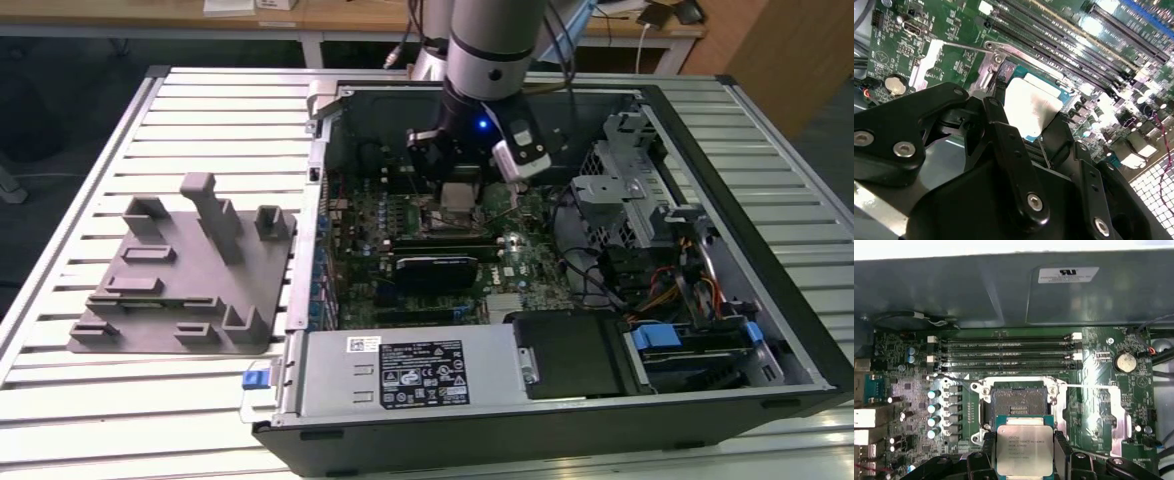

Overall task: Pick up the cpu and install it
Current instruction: 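Pick up the cpu and move it towards the insertion slot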

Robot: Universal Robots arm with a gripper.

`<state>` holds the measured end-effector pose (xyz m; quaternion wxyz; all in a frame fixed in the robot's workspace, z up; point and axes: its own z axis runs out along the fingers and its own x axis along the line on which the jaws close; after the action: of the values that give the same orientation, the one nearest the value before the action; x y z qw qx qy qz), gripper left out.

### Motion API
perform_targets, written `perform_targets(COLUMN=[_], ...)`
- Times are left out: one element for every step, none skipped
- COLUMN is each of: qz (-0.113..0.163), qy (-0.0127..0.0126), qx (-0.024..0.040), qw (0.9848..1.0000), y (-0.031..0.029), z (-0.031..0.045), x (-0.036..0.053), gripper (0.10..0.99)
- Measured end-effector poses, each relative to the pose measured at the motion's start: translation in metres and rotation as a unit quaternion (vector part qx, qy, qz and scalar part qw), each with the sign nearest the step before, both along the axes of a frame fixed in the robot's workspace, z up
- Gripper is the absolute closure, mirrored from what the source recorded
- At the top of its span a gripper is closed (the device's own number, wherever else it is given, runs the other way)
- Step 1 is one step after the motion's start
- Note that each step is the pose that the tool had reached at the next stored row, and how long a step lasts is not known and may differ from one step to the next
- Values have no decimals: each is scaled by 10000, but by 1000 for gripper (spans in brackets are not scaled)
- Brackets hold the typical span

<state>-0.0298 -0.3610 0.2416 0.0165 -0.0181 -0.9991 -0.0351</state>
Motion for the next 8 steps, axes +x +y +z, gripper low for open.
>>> perform_targets(qz=[0,0,0,0,0,0,-1,0], qy=[0,0,0,0,0,0,0,0], qx=[0,0,-1,-1,-2,-3,-4,-6], qw=[10000,10000,10000,10000,10000,10000,10000,10000], y=[12,25,36,46,54,61,65,66], z=[-7,-13,-20,-26,-32,-39,-45,-48], x=[-4,-8,-12,-16,-20,-23,-25,-25], gripper=[545,545,545,545,545,545,545,545])
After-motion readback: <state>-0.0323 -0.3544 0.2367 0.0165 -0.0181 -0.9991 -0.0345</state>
